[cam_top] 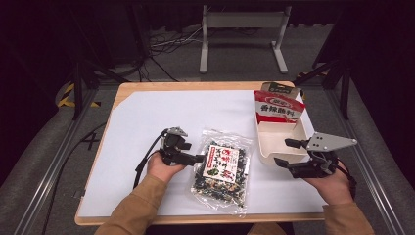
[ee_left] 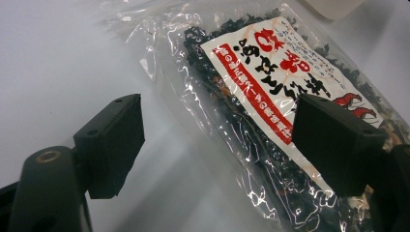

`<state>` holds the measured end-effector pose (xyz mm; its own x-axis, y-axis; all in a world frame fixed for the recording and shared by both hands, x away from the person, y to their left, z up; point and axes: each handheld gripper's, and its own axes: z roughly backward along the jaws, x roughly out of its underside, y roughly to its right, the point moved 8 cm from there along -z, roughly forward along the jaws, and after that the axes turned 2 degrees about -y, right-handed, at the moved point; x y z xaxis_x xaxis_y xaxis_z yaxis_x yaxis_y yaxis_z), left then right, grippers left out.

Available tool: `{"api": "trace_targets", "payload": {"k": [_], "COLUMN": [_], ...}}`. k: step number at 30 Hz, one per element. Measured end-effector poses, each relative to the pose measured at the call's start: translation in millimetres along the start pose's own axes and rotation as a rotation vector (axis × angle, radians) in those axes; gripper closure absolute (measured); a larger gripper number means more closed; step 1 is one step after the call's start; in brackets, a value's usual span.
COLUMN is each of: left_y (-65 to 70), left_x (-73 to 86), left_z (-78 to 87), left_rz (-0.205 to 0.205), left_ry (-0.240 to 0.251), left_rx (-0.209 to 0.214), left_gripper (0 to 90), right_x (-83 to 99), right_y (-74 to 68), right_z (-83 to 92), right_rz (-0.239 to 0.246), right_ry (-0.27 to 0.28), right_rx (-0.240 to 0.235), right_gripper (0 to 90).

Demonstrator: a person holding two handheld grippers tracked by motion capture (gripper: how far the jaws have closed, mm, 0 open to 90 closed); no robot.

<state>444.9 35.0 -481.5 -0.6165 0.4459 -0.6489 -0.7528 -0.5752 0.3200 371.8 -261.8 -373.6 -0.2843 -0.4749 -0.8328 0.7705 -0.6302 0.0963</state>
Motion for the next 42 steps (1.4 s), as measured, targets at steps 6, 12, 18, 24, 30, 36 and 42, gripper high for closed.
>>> {"api": "trace_targets", "payload": {"k": [6, 12, 18, 24, 30, 36, 42], "left_y": [2.9, 2.0, 3.7, 7.1, 9.5, 11.5, 14.0], "left_x": [0.7, 2.8, 3.1, 2.3, 2.2, 3.2, 4.8], "left_z": [-9.8, -19.0, -24.3, -26.8, -27.9, -27.1, -28.6], "left_rz": [0.0, 0.005, 0.01, -0.008, 0.0, 0.023, 0.028], "left_ry": [-0.019, -0.056, -0.065, -0.065, -0.062, -0.055, -0.033], "left_rx": [0.014, -0.008, 0.004, -0.011, -0.03, -0.026, -0.047], "left_gripper": [18.6, 14.3, 13.1, 21.3, 27.3, 36.9, 45.6], "right_x": [0.1, 0.3, 1.6, 2.8, 3.2, 6.2, 4.8], "right_y": [-1.4, -2.4, -2.6, -4.0, -4.4, -1.7, -3.8], "right_z": [-2.1, -3.4, -4.8, -7.6, -8.0, -10.8, -12.0], "right_rz": [-0.003, -0.001, -0.001, -0.001, -0.002, -0.012, -0.009], "right_ry": [-0.005, -0.009, -0.017, -0.023, -0.024, -0.039, -0.037], "right_rx": [-0.005, -0.008, -0.01, -0.015, -0.019, -0.012, -0.017], "right_gripper": [27.6, 27.3, 26.9, 26.7, 26.6, 26.7, 26.7]}}
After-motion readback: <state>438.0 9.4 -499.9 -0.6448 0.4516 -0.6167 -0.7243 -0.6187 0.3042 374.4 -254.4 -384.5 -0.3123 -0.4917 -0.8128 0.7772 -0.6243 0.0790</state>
